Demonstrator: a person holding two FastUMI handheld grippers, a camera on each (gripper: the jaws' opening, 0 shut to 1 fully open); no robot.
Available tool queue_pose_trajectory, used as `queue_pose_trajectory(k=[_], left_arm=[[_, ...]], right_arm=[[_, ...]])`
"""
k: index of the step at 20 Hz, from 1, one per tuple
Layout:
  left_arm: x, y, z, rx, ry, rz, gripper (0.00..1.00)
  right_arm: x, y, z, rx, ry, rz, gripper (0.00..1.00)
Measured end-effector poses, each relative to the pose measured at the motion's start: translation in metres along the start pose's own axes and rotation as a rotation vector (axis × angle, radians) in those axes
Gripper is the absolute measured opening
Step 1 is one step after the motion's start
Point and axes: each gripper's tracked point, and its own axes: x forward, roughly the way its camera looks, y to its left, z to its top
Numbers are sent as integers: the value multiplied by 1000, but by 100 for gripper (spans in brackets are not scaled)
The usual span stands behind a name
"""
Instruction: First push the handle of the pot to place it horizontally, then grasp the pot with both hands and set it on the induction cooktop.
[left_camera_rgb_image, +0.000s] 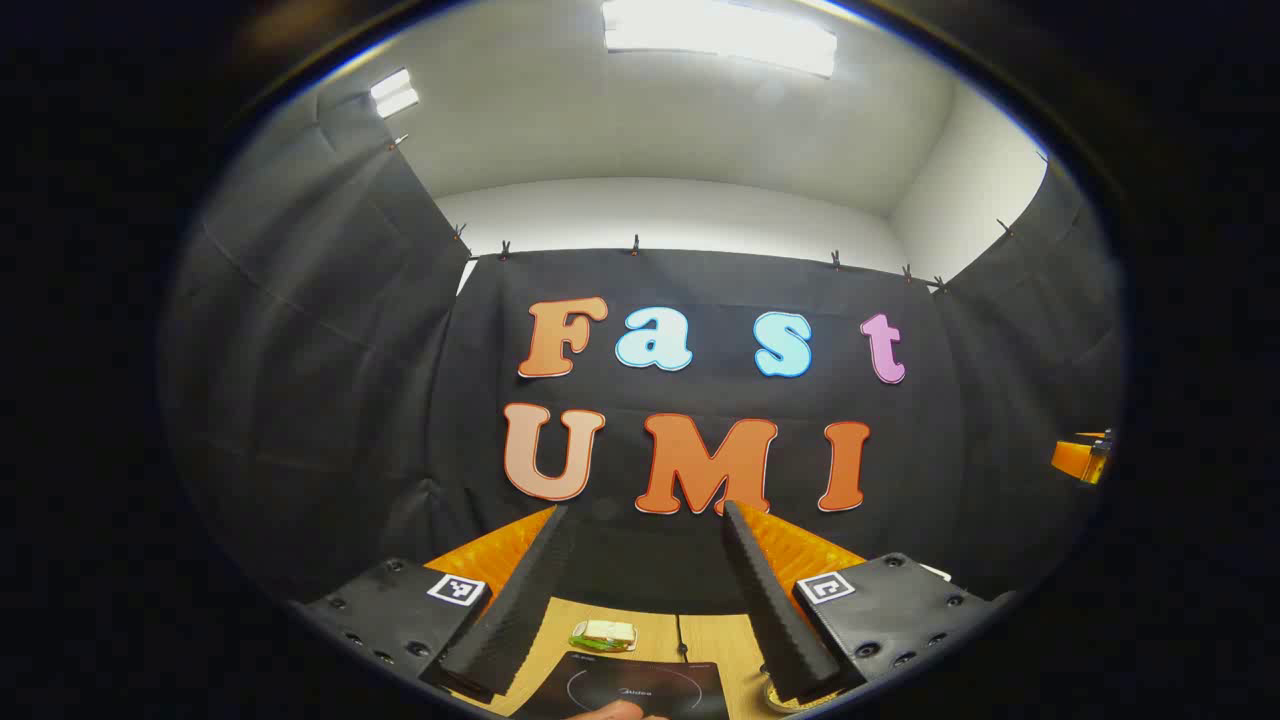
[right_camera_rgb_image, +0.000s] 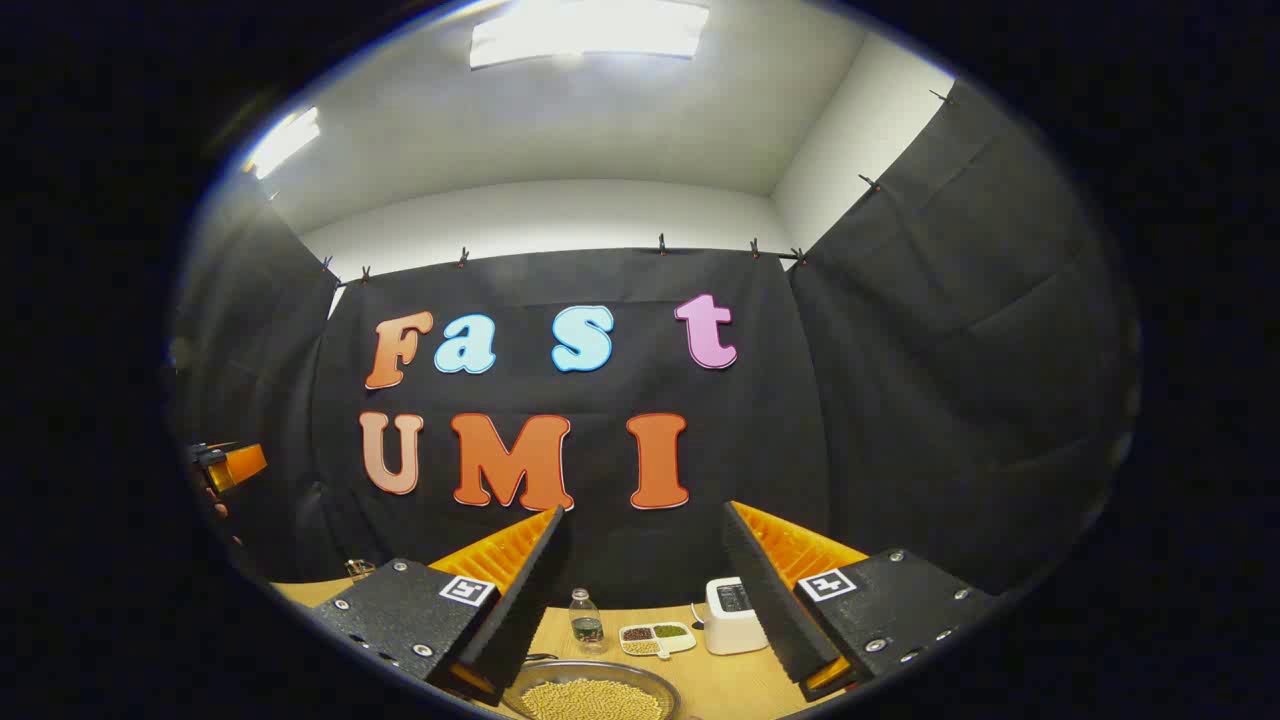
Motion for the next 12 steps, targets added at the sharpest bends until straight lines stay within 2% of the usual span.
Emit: queue_pose_trajectory(k=[3,12], left_arm=[[1,-5,0,-10,-2,-24,98],[-3,4,8,-7,-47,8,98]], right_arm=[[-2,0,6,-5,-22,-8,95],[-5,7,14,-17,-52,9,94]])
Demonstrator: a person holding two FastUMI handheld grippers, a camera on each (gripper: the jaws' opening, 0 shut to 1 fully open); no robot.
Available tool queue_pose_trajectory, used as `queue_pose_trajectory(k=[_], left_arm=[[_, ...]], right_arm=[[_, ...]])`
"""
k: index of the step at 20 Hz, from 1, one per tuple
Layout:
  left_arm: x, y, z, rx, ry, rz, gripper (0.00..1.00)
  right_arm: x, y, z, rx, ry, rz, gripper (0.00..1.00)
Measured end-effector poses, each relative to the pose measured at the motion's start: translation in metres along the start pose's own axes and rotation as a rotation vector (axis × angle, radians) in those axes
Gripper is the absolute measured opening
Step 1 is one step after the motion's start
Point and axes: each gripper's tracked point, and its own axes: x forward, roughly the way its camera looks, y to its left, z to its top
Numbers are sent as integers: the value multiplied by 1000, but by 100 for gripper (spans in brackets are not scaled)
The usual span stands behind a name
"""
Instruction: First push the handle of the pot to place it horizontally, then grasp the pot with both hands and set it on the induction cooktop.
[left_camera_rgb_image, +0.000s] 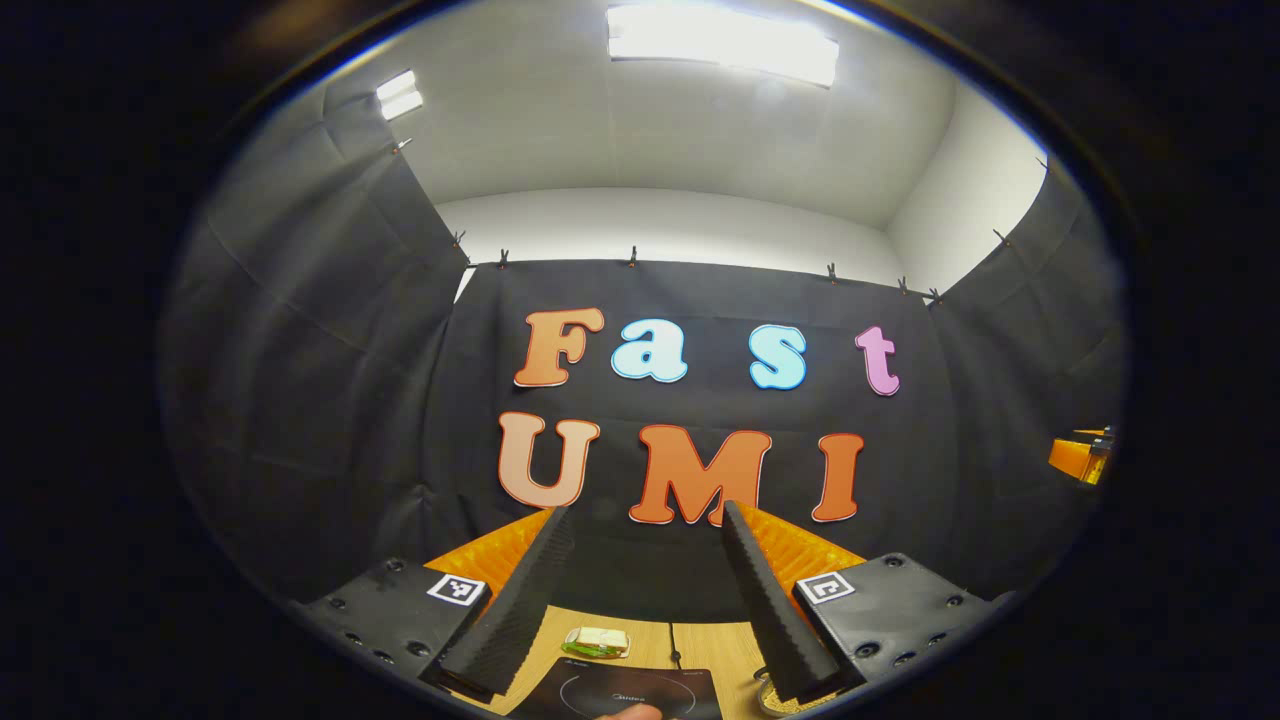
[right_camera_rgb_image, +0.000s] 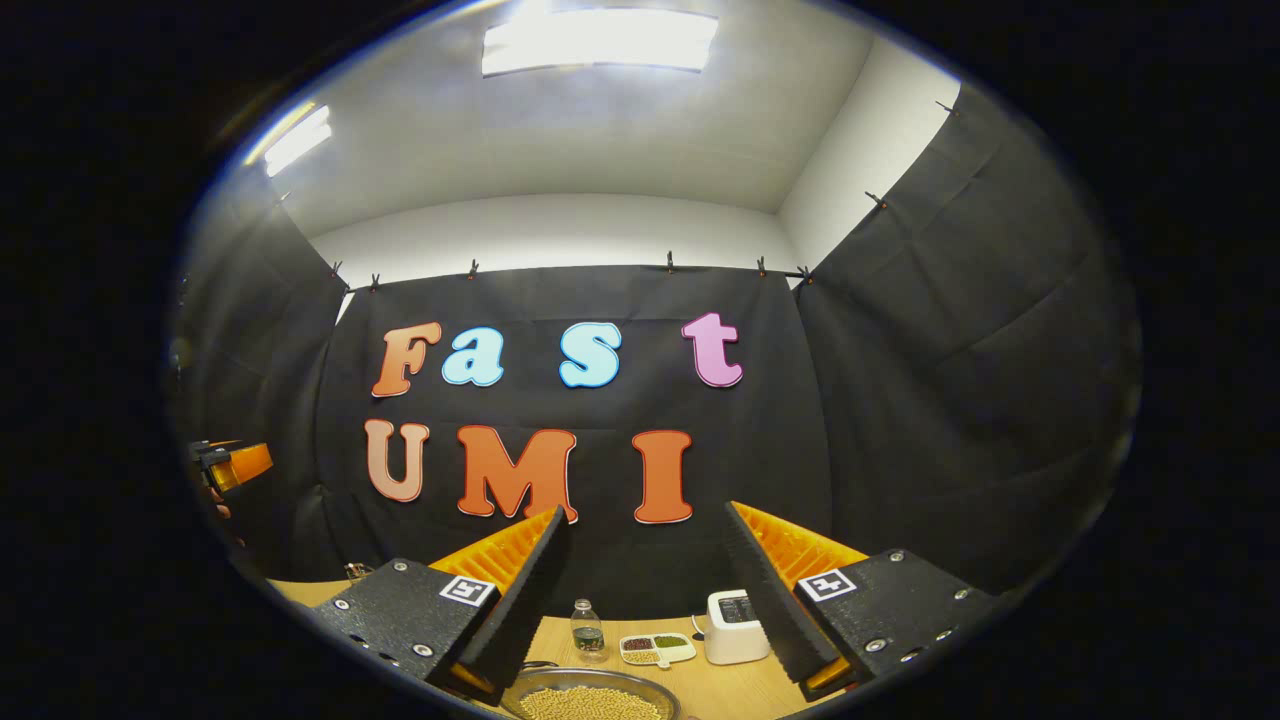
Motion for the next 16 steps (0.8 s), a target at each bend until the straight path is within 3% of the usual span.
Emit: queue_pose_trajectory(k=[10,16], left_arm=[[-6,3,12,6,-65,7,97],[-3,-6,-18,46,23,-9,98]], right_arm=[[-1,11,-13,-12,38,17,95],[-2,14,-47,-3,134,32,95]])
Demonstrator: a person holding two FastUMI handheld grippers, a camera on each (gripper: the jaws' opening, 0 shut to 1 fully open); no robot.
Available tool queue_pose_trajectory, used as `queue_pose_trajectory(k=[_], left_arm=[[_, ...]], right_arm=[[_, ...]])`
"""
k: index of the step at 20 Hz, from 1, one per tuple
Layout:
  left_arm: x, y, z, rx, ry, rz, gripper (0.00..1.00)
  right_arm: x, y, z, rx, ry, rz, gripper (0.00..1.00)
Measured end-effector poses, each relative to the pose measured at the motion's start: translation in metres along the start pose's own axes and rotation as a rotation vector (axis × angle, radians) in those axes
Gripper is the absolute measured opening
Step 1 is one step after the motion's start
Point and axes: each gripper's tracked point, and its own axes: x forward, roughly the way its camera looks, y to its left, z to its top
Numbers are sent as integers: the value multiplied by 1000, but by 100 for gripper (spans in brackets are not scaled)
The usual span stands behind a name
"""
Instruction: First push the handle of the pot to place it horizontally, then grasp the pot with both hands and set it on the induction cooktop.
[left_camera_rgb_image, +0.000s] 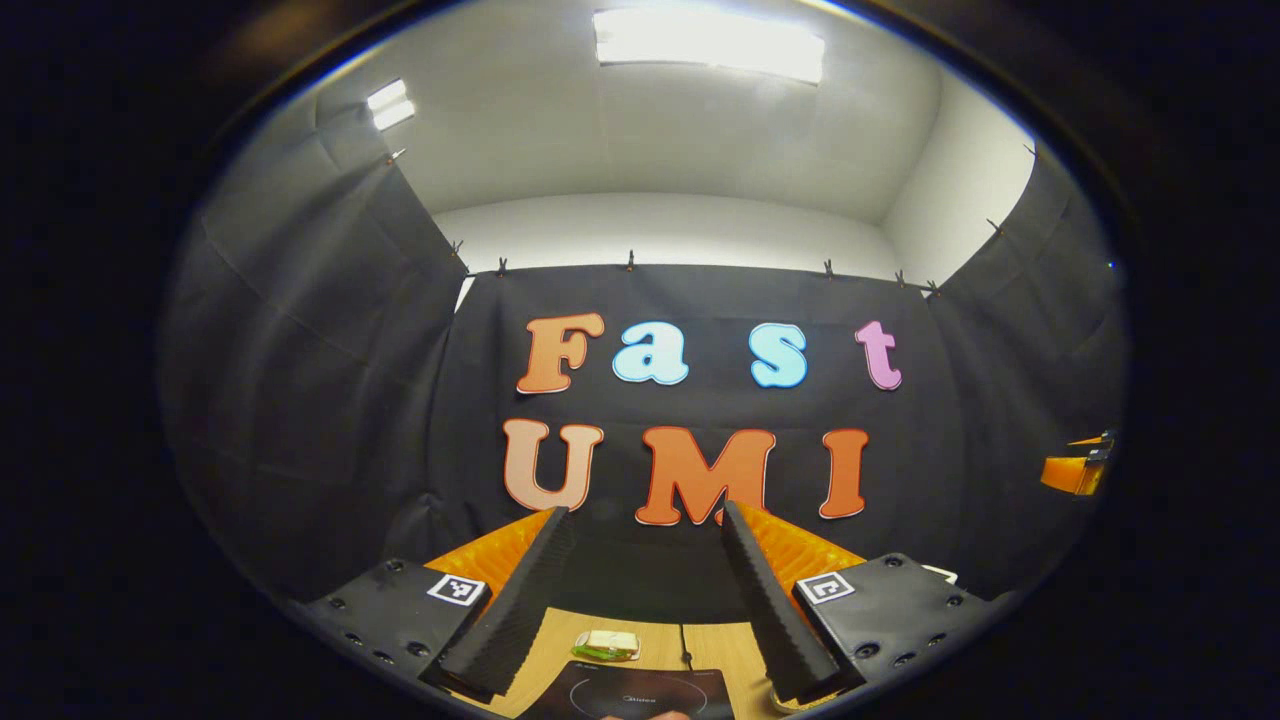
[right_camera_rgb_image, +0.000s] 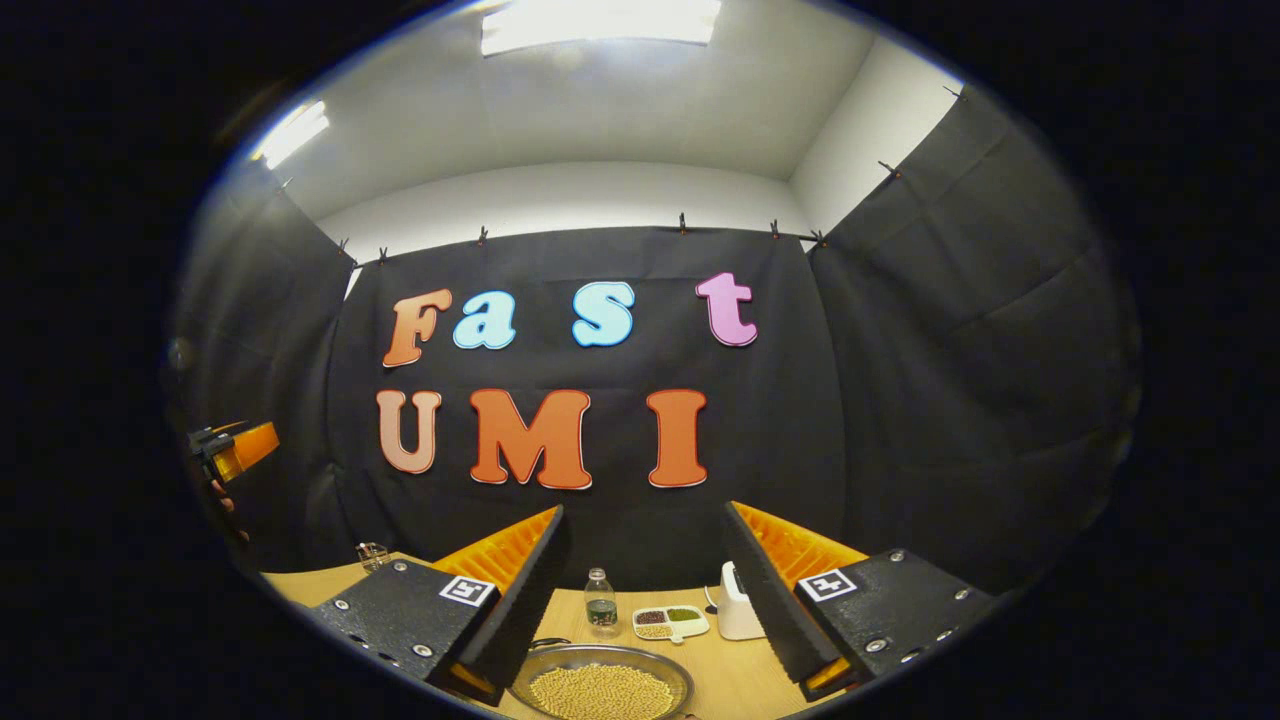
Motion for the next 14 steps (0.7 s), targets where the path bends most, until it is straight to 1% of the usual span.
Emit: queue_pose_trajectory(k=[2,6,11,13,14], left_arm=[[2,-6,-10,6,27,-13,98],[4,-15,-23,28,64,-36,98],[5,-23,-31,55,77,-58,98],[5,-23,-33,54,84,-57,98],[4,-22,-33,53,84,-55,98]], right_arm=[[-1,3,-13,-10,32,9,95],[-6,12,-54,34,157,61,95],[-13,6,-109,40,307,59,94],[-17,7,-136,45,378,71,92],[-20,8,-149,54,415,77,88]])
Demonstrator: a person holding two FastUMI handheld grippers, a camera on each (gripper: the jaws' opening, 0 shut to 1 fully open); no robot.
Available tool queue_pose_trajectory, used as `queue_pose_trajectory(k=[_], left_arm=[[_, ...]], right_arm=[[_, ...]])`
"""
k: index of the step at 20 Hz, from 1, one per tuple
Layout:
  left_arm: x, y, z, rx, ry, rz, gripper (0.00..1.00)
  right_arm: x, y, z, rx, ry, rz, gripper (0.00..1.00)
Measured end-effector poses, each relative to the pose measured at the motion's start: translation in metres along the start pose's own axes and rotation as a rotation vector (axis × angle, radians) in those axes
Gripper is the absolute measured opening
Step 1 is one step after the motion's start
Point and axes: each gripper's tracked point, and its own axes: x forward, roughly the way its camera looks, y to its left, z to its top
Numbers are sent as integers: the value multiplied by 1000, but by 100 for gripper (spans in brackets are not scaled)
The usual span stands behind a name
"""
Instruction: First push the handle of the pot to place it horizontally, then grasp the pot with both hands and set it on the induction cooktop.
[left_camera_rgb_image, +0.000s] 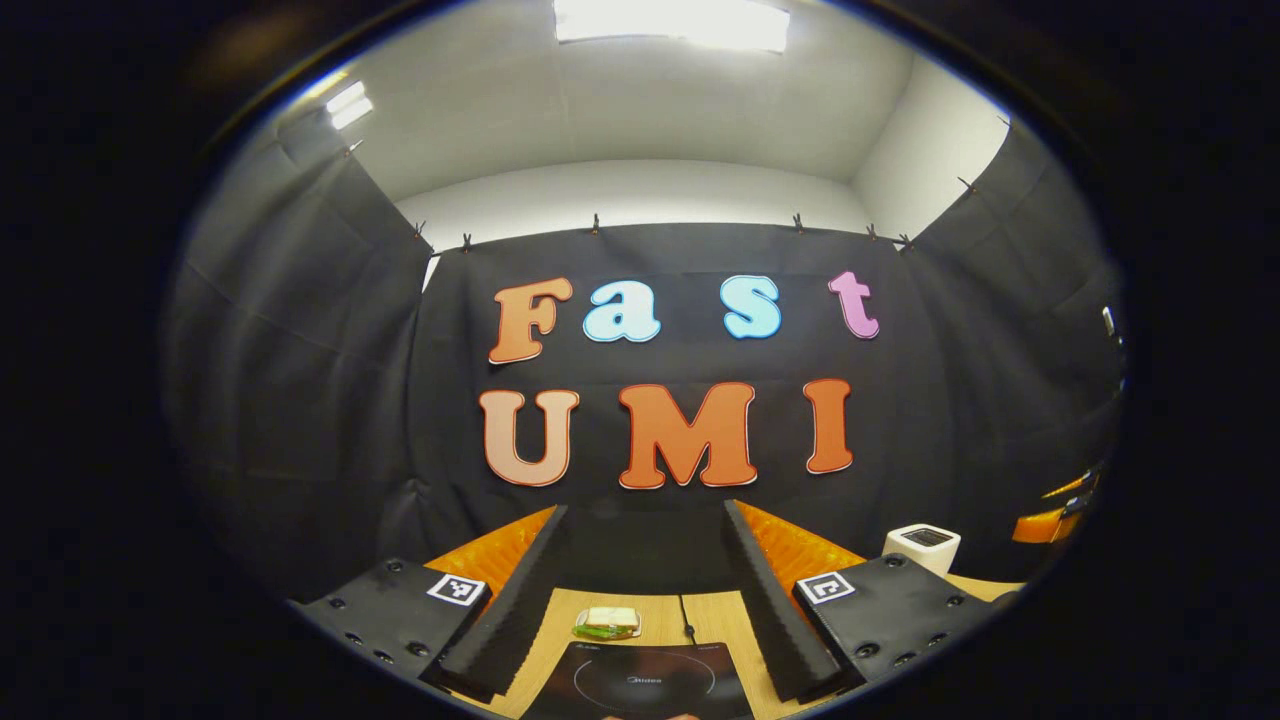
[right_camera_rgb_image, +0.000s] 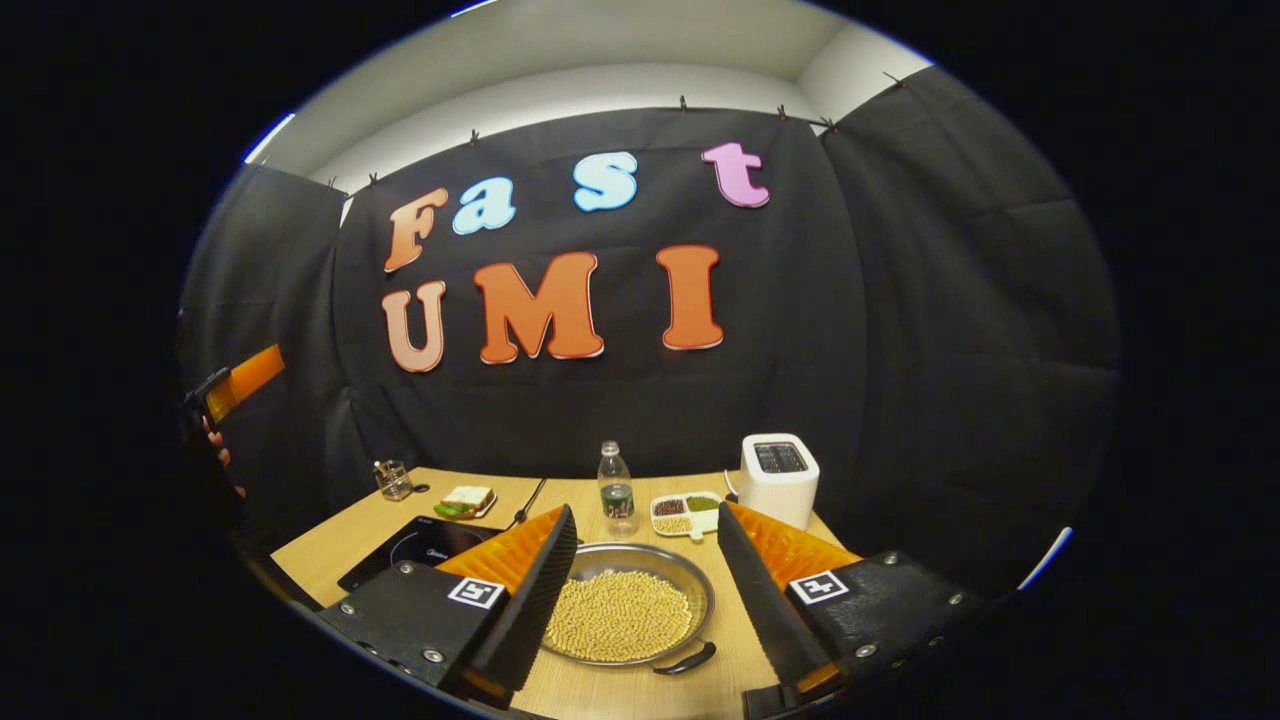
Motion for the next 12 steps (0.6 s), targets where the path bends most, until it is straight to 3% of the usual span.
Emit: queue_pose_trajectory(k=[3,8,10,12], left_arm=[[-1,2,-1,-3,4,3,98],[-3,7,-3,0,11,11,98],[-5,10,-2,1,7,15,98],[-6,12,-1,1,4,15,98]], right_arm=[[3,5,-39,46,123,44,82],[4,27,-110,134,367,149,52],[6,29,-133,153,439,158,39],[4,25,-152,179,502,146,33]])
